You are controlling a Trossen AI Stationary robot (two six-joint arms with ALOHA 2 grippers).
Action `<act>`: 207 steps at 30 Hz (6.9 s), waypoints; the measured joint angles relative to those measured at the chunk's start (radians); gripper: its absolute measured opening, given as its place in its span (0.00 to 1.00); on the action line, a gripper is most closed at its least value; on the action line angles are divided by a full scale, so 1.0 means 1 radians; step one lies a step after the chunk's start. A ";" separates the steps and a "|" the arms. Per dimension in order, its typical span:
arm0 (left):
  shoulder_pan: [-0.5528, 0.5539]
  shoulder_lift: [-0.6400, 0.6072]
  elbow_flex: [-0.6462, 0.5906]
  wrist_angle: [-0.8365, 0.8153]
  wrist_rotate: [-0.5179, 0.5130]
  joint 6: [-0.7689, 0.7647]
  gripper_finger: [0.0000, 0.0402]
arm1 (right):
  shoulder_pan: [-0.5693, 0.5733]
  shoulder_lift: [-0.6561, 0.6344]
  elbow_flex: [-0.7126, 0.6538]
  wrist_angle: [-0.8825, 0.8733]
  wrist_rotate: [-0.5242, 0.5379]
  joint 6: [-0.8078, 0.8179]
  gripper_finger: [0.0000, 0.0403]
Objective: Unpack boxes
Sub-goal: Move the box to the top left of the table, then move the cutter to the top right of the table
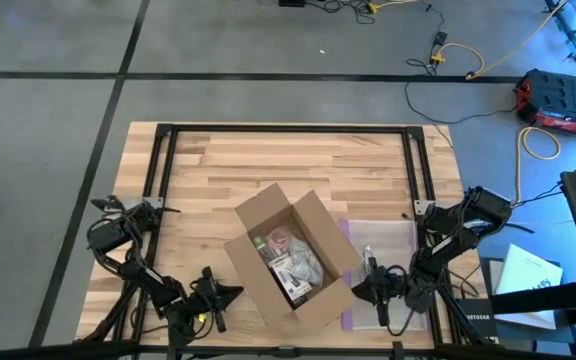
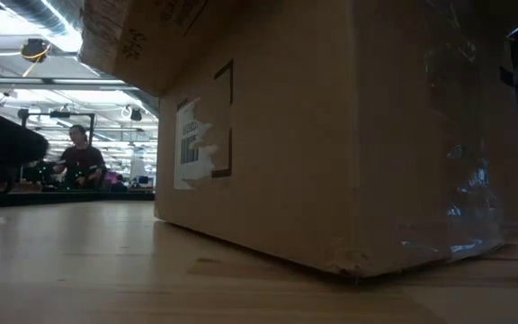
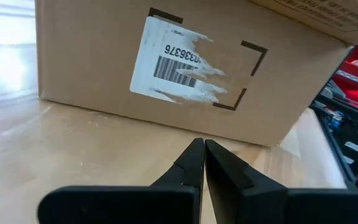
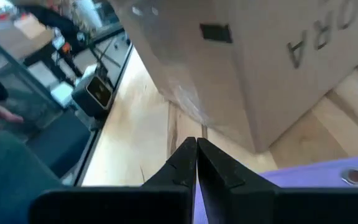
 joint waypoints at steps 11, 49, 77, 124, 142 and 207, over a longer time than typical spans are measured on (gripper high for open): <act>-0.042 -0.013 -0.045 0.063 -0.004 -0.018 0.00 | -0.251 0.017 0.004 0.100 -0.244 -0.289 0.00; 0.471 -0.347 -0.531 -0.034 -0.058 0.208 0.00 | -0.937 0.017 0.285 -0.042 -1.019 -0.817 0.00; 0.131 -0.716 -0.386 0.022 -0.110 0.808 0.00 | -0.948 -0.138 0.285 -0.431 -0.717 -0.921 0.00; 0.408 -0.323 -0.314 -0.296 0.018 0.163 0.00 | -0.918 -0.019 0.457 -0.587 -0.647 -0.942 0.00; 0.295 -0.386 -0.181 0.014 0.472 0.328 0.17 | -0.843 -0.460 0.457 -1.467 -0.877 -0.222 0.16; 0.364 -0.411 -0.179 -0.168 0.506 0.132 0.88 | -0.605 -0.338 0.579 -2.070 -0.373 0.698 0.29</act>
